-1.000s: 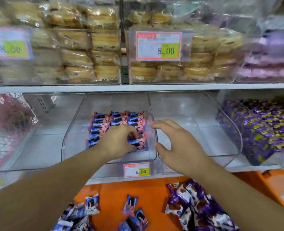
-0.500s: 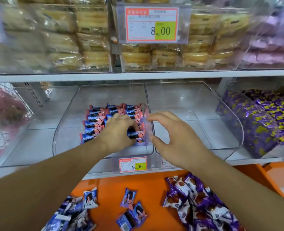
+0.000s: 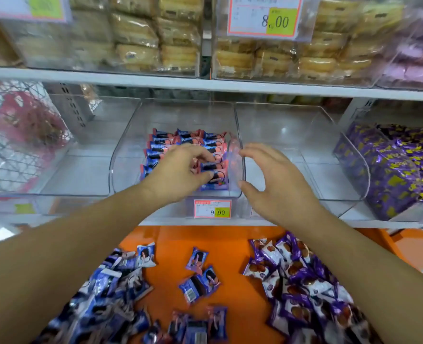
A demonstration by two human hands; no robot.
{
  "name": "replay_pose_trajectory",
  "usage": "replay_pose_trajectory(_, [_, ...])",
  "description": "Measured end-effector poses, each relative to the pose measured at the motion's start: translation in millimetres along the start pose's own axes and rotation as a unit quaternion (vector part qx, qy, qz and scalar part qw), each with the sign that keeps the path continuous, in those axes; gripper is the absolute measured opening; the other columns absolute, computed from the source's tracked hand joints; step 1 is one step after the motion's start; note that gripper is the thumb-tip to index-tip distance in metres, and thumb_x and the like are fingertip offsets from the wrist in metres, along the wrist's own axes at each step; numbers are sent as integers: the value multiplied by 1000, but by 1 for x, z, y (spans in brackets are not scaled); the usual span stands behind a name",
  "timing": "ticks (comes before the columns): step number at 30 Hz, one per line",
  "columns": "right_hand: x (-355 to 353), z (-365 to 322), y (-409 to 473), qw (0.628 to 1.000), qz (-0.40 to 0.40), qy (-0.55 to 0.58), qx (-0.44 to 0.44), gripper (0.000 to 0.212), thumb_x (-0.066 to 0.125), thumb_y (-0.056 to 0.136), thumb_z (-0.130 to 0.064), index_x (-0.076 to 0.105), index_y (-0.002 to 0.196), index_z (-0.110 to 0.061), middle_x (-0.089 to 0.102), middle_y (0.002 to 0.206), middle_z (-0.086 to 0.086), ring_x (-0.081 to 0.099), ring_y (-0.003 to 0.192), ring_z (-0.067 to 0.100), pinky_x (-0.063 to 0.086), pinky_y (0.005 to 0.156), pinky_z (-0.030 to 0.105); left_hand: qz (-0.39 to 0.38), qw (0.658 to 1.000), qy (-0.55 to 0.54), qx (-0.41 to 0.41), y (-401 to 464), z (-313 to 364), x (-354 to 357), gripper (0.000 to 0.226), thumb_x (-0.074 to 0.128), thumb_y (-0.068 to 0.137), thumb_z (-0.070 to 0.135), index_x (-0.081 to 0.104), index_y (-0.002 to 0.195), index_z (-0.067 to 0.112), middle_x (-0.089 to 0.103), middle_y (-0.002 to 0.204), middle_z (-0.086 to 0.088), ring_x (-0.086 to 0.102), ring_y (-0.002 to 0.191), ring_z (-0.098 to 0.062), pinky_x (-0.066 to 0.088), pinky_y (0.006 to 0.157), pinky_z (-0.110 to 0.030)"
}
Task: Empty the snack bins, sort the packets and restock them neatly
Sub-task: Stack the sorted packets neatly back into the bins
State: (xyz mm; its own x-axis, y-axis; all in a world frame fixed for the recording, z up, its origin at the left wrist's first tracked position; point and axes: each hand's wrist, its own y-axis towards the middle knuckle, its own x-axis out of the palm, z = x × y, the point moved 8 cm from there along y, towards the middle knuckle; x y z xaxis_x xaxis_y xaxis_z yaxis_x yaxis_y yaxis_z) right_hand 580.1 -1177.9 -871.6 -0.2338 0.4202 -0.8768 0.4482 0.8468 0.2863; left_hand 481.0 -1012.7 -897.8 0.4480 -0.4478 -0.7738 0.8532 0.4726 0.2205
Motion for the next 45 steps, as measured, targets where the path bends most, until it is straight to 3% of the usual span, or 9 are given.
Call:
replay_pose_trajectory(4, [-8, -30, -19, 998, 5, 39, -57, 42, 74, 91, -26, 62, 132, -26, 55, 132, -8, 52, 120, 7, 43, 98, 19, 5, 997, -81, 14, -73, 16, -15, 19, 76, 91, 20, 71, 106, 30, 67, 103, 10, 60, 88, -11, 44, 73, -15])
replay_pose_trajectory(7, [25, -51, -50, 983, -125, 82, -105, 36, 72, 91, -30, 62, 126, -32, 57, 119, -16, 57, 109, 4, 44, 89, 17, -70, 994, -79, 21, -130, 6, 8, 12, 71, 91, 19, 70, 96, 30, 66, 95, 12, 61, 81, -8, 51, 69, -25])
replay_pose_trajectory(11, [125, -32, -105, 944, -318, 25, -80, 40, 70, 92, -37, 57, 130, -36, 55, 120, -12, 58, 112, 11, 51, 95, 35, -218, 975, 44, -22, -172, -53, 76, 20, 67, 91, 40, 62, 110, 41, 54, 102, 25, 55, 90, 4, 47, 77, -21])
replay_pose_trajectory(16, [224, 26, -138, 878, -475, -40, 48, 63, 73, 91, -54, 50, 146, -33, 49, 148, 3, 47, 139, 27, 46, 111, 48, -278, 948, 38, -151, -194, -135, 163, 48, 71, 91, 50, 56, 136, 39, 57, 129, 9, 60, 114, -14, 53, 94, -32])
replay_pose_trajectory(23, [321, 86, -130, 898, -402, 16, 179, 53, 69, 98, -37, 51, 148, -32, 54, 138, 7, 50, 135, 29, 45, 105, 36, -271, 942, 67, -184, -205, -204, 260, 72, 55, 86, 75, 42, 148, 42, 53, 138, -2, 49, 128, -29, 46, 105, -44])
replay_pose_trajectory(30, [371, 114, -151, 908, -369, 23, 196, 54, 72, 83, -48, 54, 133, -41, 47, 123, 5, 57, 107, 29, 56, 87, 40, -280, 936, 34, -209, -209, -209, 281, 70, 73, 90, 41, 38, 150, 32, 50, 140, -7, 51, 125, -31, 49, 100, -48])
replay_pose_trajectory(35, [345, 109, -149, 888, -397, 71, 223, 41, 78, 83, -14, 46, 104, -28, 59, 90, -3, 59, 73, 13, 47, 56, 32, -263, 935, -51, -233, -201, -194, 250, 75, 81, 85, 28, 40, 148, 28, 66, 124, -3, 65, 107, -24, 52, 80, -37])
replay_pose_trajectory(42, [233, 34, -107, 858, -441, 162, 207, 42, 88, 85, -26, 61, 117, -23, 69, 105, 7, 68, 80, 22, 60, 69, 41, -276, 934, -30, -224, -175, -129, 137, 21, 85, 79, 27, 70, 93, 32, 74, 97, 2, 70, 90, -20, 56, 75, -32])
replay_pose_trajectory(45, [164, -7, -88, 861, -429, 208, 178, 30, 85, 86, -21, 64, 108, -25, 69, 106, 21, 67, 75, 29, 63, 68, 50, -244, 932, -102, -249, -167, -85, 83, 33, 86, 78, 17, 71, 105, 25, 77, 91, -5, 76, 79, -26, 56, 65, -32])
